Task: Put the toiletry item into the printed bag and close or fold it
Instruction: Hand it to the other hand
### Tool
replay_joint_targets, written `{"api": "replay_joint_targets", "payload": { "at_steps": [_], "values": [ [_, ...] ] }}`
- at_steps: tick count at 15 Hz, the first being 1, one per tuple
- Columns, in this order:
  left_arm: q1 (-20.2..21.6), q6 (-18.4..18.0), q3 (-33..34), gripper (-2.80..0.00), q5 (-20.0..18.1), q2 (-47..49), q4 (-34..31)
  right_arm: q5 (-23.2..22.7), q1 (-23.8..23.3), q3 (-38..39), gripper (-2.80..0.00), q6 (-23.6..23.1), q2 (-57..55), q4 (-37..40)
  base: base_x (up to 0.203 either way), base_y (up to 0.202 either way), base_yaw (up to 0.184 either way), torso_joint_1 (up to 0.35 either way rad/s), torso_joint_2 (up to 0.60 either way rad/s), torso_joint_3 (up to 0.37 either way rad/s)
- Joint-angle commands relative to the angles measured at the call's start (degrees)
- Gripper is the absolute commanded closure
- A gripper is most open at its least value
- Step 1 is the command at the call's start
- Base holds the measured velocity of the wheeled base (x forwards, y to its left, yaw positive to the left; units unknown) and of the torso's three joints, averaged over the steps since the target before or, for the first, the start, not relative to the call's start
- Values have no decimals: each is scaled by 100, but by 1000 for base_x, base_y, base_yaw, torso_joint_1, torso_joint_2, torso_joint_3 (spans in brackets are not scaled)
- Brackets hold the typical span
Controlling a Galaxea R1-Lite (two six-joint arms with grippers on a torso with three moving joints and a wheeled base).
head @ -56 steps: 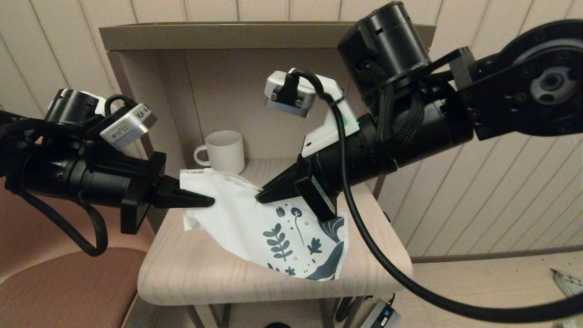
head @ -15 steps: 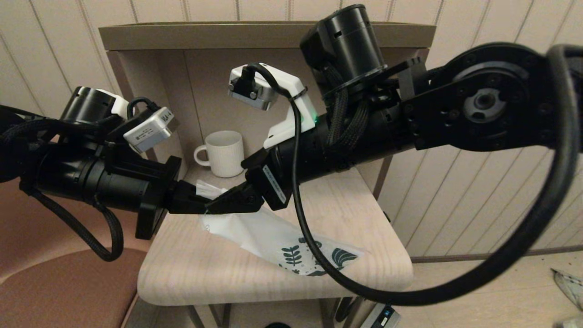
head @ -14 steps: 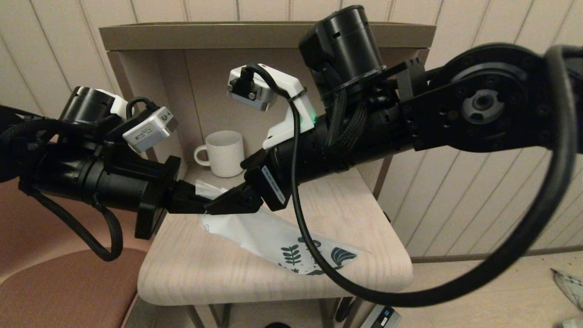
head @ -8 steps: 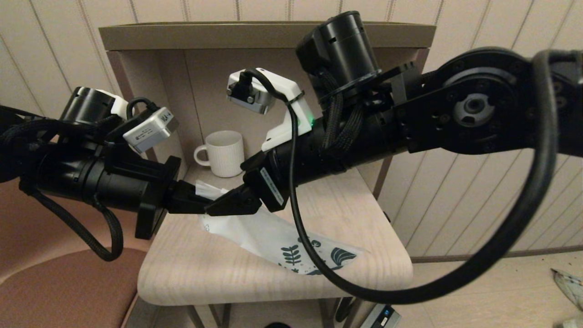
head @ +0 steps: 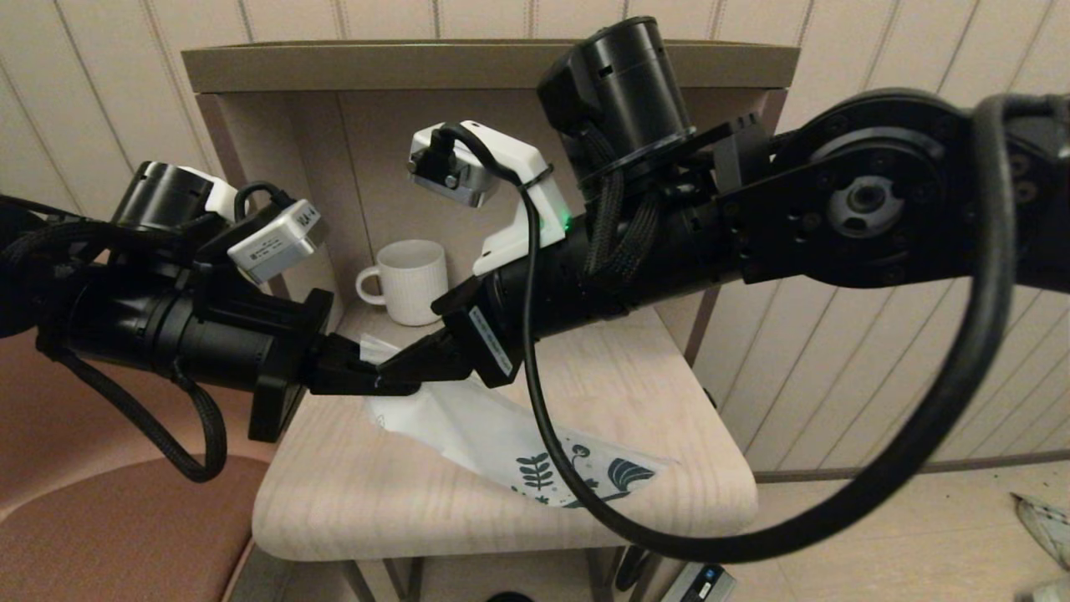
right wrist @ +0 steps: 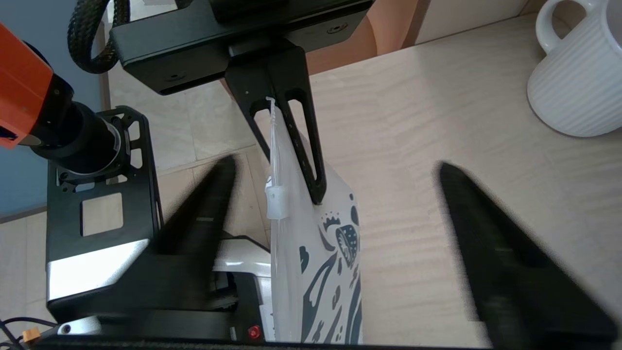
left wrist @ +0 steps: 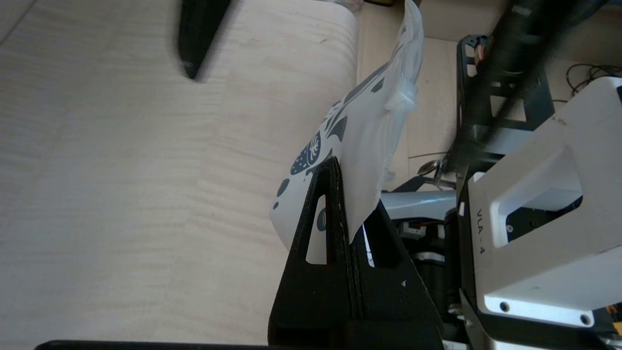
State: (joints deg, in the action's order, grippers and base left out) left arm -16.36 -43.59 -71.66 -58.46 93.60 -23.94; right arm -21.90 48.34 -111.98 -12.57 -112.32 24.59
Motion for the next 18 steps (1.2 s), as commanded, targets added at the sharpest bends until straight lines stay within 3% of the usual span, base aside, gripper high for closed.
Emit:
{"api": "replay_joint_targets", "payload": {
  "at_steps": [1,18],
  "values": [
    [1,-27,3,0,-34,0,-14,-16,9,1,0,-9,-9,10,0,0,0,0,0,0],
    [1,-1,-50,0,-51,-79,-5,-25,21,258,0,7,119,58,0,0,0,0,0,0]
  ]
}}
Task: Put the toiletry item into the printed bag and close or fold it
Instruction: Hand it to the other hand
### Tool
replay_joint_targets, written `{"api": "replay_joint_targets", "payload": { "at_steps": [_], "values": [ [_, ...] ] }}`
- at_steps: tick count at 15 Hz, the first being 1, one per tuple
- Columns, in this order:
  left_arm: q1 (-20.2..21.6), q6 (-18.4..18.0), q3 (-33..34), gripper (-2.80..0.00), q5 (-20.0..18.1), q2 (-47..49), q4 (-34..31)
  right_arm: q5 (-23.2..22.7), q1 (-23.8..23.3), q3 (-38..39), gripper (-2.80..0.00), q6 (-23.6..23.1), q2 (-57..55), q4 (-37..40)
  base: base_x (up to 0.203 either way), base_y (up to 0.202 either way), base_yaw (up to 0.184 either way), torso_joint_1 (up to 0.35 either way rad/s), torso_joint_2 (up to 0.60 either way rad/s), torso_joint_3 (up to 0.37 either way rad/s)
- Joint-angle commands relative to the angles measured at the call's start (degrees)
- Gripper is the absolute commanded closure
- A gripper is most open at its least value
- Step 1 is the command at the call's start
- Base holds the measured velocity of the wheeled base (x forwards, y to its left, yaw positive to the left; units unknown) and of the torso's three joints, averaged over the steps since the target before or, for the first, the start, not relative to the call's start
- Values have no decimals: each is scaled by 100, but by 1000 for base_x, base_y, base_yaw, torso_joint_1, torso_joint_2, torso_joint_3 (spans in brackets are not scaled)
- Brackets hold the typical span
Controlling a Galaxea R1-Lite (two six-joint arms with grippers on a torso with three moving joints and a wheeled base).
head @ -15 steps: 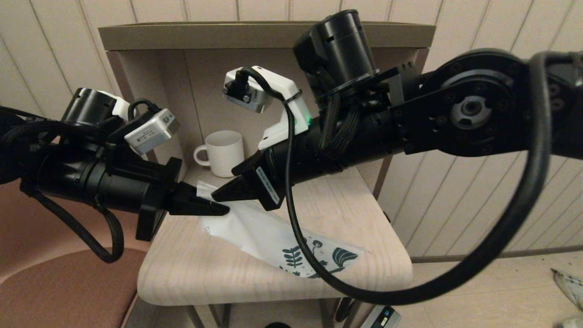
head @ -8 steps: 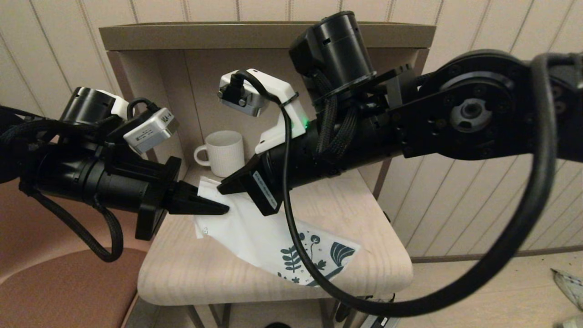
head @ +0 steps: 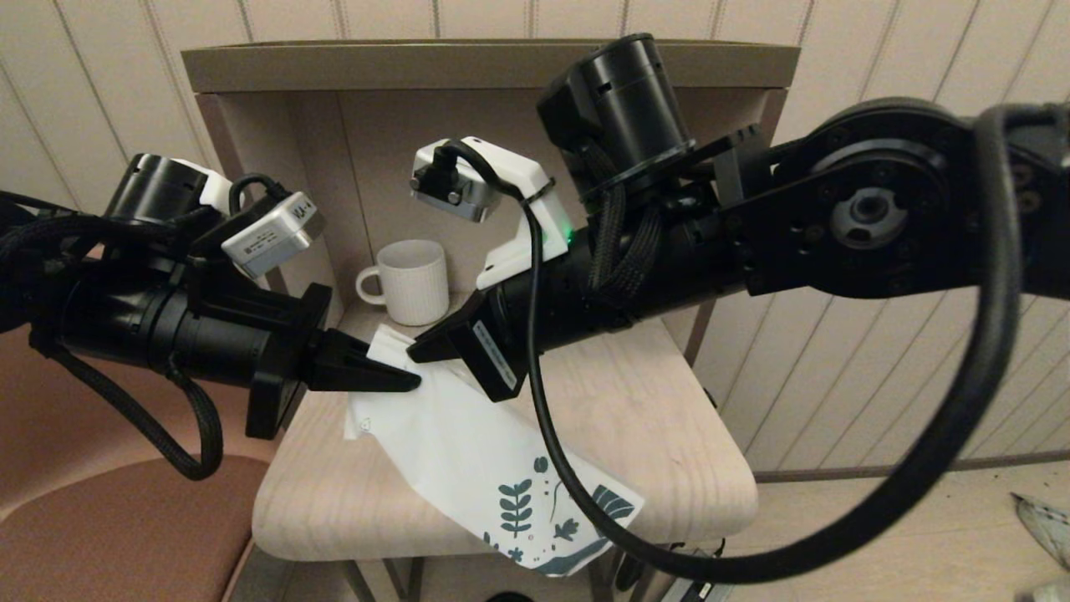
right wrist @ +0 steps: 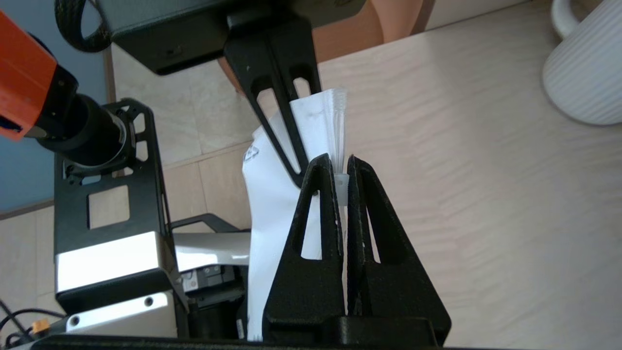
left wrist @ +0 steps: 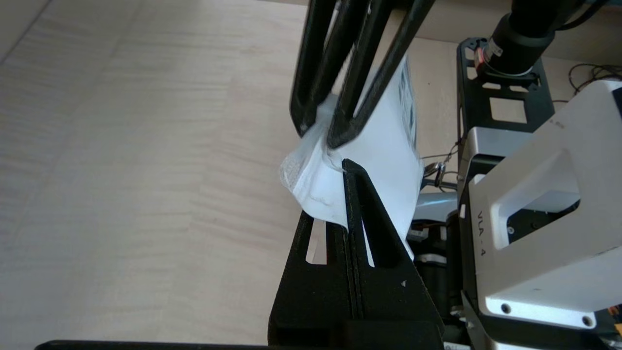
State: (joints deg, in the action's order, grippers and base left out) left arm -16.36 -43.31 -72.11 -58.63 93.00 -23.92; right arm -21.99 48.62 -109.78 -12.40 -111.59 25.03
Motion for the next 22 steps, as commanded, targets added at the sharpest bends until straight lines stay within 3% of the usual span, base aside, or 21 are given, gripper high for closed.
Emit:
{"api": "replay_joint_targets", "payload": {
  "at_steps": [1,22],
  "values": [
    [2,-20,-9,0,-34,-19,-8,-16,-19,113,0,-8,83,11,0,0,0,0,0,0],
    [10,7,-49,0,-52,27,-8,-33,-37,411,0,-16,278,-33,0,0,0,0,0,0]
  ]
}}
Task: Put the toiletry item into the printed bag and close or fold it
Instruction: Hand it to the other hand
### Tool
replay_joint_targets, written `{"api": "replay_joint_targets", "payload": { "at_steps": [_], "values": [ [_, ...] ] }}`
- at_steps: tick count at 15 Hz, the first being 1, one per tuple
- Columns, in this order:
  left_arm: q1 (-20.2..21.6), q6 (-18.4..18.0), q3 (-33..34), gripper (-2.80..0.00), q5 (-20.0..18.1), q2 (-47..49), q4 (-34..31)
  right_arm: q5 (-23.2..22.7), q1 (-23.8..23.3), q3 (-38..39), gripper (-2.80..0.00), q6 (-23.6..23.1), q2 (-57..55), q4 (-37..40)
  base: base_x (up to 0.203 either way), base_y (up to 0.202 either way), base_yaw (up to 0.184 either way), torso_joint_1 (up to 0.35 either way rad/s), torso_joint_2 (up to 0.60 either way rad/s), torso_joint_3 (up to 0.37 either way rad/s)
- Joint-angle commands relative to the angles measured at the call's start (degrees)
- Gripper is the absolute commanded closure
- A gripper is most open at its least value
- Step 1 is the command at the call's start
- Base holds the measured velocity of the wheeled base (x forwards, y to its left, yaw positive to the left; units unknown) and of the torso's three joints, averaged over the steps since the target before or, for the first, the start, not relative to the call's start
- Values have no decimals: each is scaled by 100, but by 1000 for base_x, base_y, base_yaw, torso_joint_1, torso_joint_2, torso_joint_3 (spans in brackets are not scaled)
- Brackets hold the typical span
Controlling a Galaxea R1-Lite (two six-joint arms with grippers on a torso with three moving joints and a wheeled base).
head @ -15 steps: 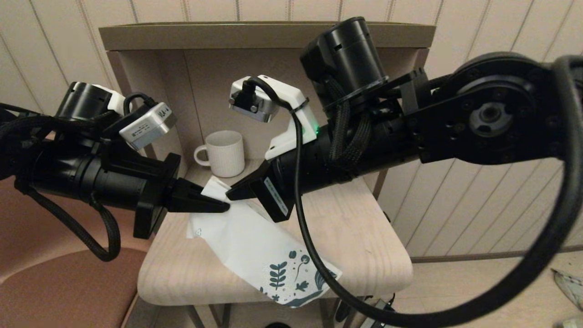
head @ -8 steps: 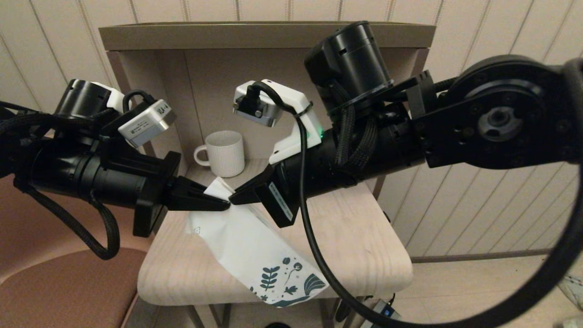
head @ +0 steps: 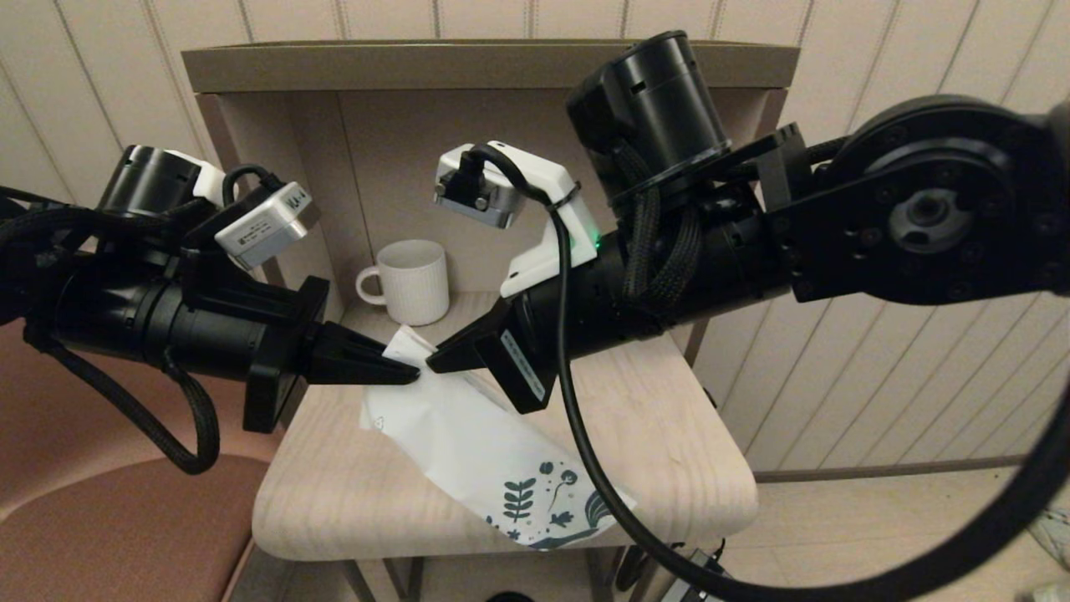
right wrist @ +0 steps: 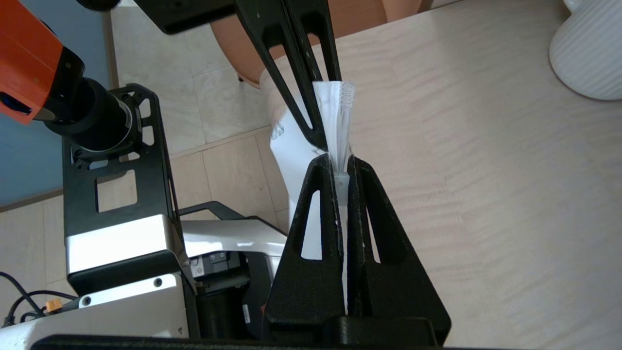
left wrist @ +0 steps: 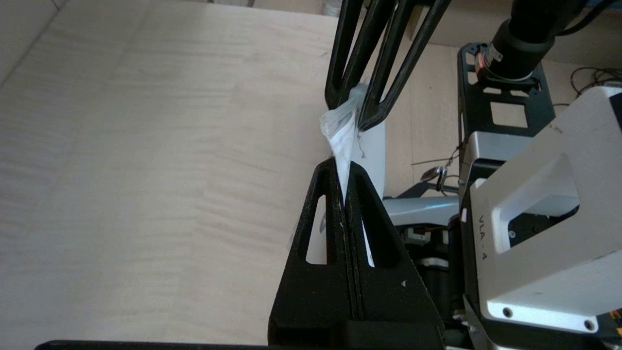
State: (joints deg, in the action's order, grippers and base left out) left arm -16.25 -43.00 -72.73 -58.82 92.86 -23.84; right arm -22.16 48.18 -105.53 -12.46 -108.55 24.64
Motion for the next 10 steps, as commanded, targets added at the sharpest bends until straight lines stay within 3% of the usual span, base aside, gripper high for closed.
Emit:
{"api": "replay_joint_targets", "payload": {
  "at_steps": [1,10],
  "values": [
    [-1,-25,17,0,-33,62,-15,-16,7,-38,0,-11,-35,6,0,0,0,0,0,0],
    [-1,-30,-39,0,-30,179,-20,-16,69,-345,0,-73,-105,59,0,0,0,0,0,0]
  ]
}}
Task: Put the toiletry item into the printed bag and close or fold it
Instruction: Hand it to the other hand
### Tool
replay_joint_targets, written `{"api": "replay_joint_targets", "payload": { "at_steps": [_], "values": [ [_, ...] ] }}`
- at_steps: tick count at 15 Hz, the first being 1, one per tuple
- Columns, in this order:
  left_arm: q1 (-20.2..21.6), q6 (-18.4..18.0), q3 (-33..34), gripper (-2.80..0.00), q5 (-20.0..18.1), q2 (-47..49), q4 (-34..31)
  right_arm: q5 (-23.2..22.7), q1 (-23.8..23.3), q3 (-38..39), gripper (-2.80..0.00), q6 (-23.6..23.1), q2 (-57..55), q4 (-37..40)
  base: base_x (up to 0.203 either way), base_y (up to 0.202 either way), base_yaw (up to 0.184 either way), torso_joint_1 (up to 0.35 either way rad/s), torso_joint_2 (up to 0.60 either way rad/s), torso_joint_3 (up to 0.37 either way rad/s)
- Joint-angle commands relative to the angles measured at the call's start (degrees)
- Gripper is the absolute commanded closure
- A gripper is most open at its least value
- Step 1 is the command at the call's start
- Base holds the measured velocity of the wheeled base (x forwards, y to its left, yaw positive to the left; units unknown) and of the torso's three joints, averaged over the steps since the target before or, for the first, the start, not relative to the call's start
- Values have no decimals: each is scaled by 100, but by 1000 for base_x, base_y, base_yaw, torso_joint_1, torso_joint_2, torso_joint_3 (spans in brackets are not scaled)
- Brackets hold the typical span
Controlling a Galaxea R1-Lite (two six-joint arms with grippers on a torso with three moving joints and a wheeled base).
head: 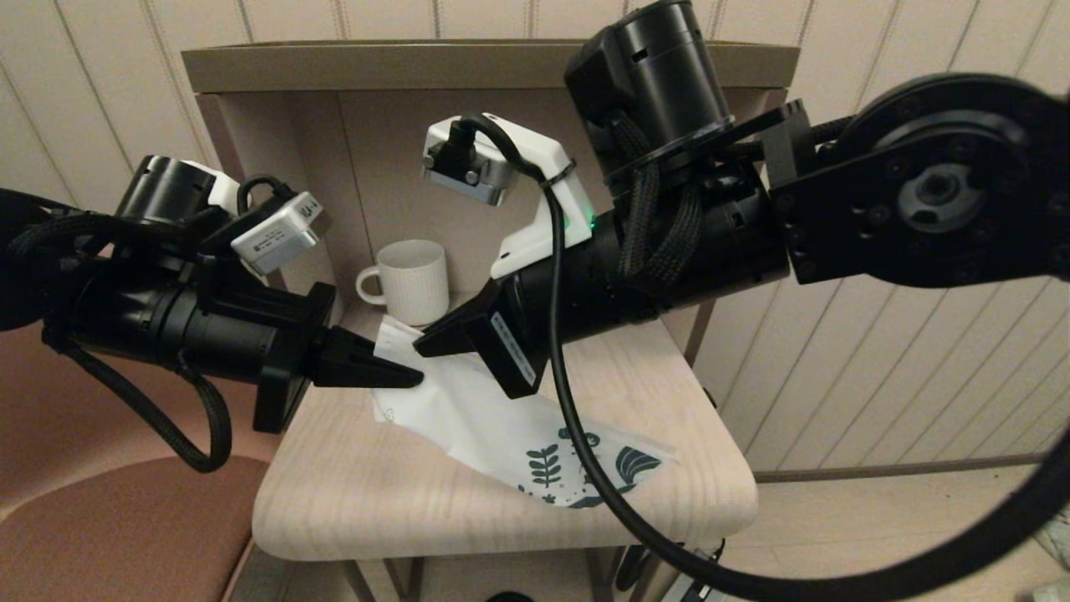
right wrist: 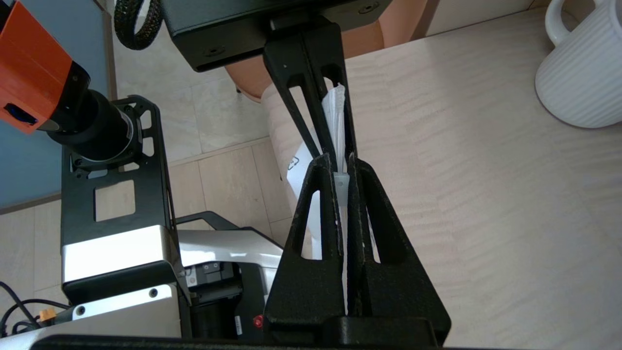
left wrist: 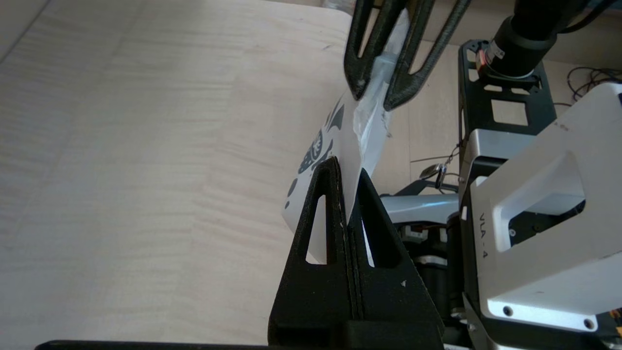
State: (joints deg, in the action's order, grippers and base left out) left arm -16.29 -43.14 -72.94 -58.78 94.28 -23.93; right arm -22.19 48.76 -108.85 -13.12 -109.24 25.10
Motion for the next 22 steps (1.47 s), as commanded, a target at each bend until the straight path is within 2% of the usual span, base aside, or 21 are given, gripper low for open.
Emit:
{"api": "replay_joint_targets", "payload": {
  "at_steps": [1,2,3,10,13,16,19,22],
  "values": [
    [1,-10,-19,0,-28,29,-15,-14,10,-13,0,-15,-53,12,0,0,0,0,0,0],
    [2,-35,-19,0,-23,38,-7,-14,19,-13,0,-15,-92,12,0,0,0,0,0,0],
    [0,-64,10,-280,-13,25,-7,-14,19,-13,0,-15,-97,5,0,0,0,0,0,0],
    [3,-168,33,-280,-10,11,39,-14,28,-123,0,-63,-150,87,0,0,0,0,0,0],
    [2,-346,-36,-280,-2,79,59,-14,16,-248,0,-265,-127,434,0,0,0,0,0,0],
    [20,-632,-16,-280,82,148,-20,-14,2,-242,0,-270,-141,425,0,0,0,0,0,0],
    [20,-1070,9,-280,523,145,-273,-14,8,-173,0,-294,-124,426,0,0,0,0,0,0],
    [23,-1155,-303,-280,755,173,-430,-14,4,-137,0,-288,-55,434,0,0,0,0,0,0]
  ]
}}
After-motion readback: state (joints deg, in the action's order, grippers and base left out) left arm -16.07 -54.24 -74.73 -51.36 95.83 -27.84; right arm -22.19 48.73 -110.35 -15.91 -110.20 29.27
